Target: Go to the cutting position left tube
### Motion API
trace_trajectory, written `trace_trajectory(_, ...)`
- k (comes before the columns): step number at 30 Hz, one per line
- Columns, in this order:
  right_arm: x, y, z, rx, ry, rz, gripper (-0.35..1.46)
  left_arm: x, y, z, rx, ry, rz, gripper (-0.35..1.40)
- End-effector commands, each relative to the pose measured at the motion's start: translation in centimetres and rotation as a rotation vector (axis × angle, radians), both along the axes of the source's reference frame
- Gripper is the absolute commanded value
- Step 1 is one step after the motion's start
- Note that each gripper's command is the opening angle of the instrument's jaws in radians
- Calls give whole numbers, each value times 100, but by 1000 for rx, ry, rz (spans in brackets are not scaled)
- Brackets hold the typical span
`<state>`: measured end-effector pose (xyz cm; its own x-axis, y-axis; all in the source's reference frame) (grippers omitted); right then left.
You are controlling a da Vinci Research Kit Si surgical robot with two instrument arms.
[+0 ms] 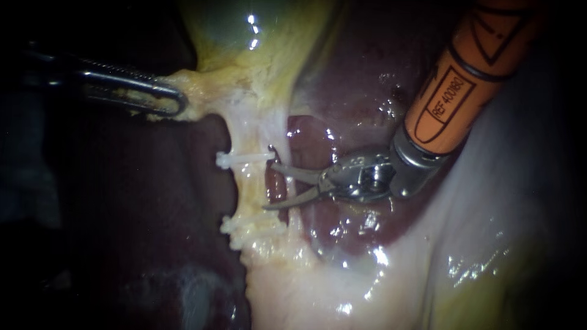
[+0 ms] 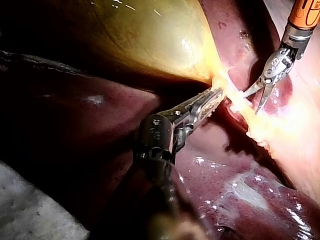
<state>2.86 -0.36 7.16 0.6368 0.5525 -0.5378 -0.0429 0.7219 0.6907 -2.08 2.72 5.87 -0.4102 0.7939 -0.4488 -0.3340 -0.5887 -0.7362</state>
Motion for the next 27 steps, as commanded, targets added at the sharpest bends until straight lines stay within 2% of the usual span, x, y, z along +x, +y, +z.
trace_trajectory(1,2,1,0,3,12,9,143,0,0,0,0,0,0,-35)
trace_trajectory(8,20,3,3,44,51,8,143,0,0,0,-1,1,0,-35)
trace_trajectory(18,51,-2,14,48,64,-8,143,-1,0,0,-1,1,-1,-35)
trace_trajectory(24,69,0,15,55,87,8,144,-1,0,1,-1,1,-1,-35)
trace_trajectory(27,76,0,15,61,97,5,144,-1,0,1,-1,1,-1,-35)
